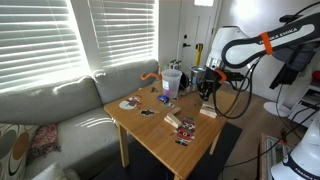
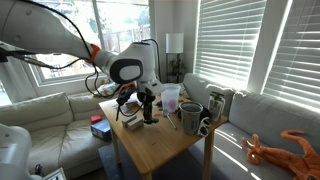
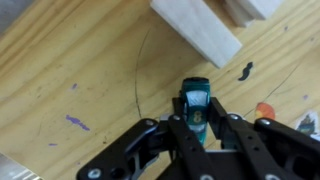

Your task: Place the toy cars next to each other on the wooden blocks

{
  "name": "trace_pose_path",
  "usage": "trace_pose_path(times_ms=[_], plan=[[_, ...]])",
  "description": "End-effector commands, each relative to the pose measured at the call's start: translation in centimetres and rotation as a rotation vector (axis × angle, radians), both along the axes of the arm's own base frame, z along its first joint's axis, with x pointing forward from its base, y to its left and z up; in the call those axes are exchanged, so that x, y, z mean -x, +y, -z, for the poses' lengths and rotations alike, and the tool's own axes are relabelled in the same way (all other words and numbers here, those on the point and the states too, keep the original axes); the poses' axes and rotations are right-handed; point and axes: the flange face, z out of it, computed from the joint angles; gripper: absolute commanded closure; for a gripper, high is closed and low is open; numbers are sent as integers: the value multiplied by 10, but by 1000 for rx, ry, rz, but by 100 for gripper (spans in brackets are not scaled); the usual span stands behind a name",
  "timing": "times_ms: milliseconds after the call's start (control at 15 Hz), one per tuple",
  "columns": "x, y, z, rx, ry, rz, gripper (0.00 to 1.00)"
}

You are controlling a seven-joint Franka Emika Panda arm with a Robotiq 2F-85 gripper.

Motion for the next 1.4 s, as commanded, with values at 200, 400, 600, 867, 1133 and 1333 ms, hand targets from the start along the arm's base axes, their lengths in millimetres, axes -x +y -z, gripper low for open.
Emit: trace_pose_path(times_ms=[200, 400, 600, 867, 1133, 1333], plan=[[48, 50, -54, 94, -33, -265, 93], [57, 74, -61, 86, -23, -426, 93], [62, 94, -55, 94, 30, -556, 93], [64, 101, -42, 93, 63, -663, 93], [63, 99, -33, 93, 66, -757, 93], [61, 95, -29, 82, 66, -811, 93]])
